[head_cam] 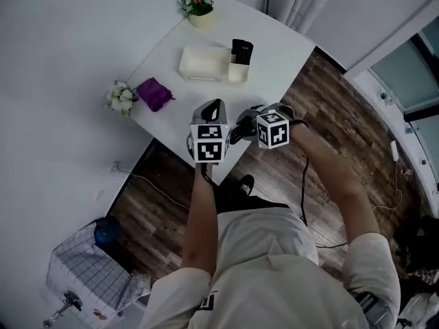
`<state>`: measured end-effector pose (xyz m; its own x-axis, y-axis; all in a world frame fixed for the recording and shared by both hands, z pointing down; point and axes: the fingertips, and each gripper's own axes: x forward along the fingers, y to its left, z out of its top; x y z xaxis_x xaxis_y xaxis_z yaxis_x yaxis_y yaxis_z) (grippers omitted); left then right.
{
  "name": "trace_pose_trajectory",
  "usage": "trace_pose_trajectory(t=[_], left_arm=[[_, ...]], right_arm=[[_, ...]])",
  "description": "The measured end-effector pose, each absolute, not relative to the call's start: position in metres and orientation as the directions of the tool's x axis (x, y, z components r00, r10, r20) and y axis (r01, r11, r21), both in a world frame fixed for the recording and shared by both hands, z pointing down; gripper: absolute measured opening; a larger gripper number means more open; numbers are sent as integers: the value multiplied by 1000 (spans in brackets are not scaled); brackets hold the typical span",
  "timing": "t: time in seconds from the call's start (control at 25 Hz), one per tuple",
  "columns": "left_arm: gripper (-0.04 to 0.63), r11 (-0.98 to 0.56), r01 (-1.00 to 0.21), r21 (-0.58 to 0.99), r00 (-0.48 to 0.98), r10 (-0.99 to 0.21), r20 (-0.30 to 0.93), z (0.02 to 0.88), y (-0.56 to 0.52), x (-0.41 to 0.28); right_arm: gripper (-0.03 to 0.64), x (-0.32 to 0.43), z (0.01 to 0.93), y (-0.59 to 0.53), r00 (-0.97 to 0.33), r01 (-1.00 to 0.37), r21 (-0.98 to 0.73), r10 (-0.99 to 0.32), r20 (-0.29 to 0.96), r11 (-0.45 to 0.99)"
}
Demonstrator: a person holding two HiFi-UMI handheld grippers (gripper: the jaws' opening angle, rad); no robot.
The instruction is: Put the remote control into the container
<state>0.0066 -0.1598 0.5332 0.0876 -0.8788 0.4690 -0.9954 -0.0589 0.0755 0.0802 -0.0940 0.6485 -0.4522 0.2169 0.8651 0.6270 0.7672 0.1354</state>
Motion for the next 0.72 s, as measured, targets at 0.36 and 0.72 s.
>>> trace_pose_trajectory(t=[0.36,0.72], left_arm=[[6,93,-986,137,-14,-874,486,559,-131,-36],[5,110,-986,122,-36,-870,491,560,-130,-52]], right_arm=[[246,67,689,-72,-114,849,-35,246,963,527],[201,62,699,-69,-132,866,0,229,965,499]])
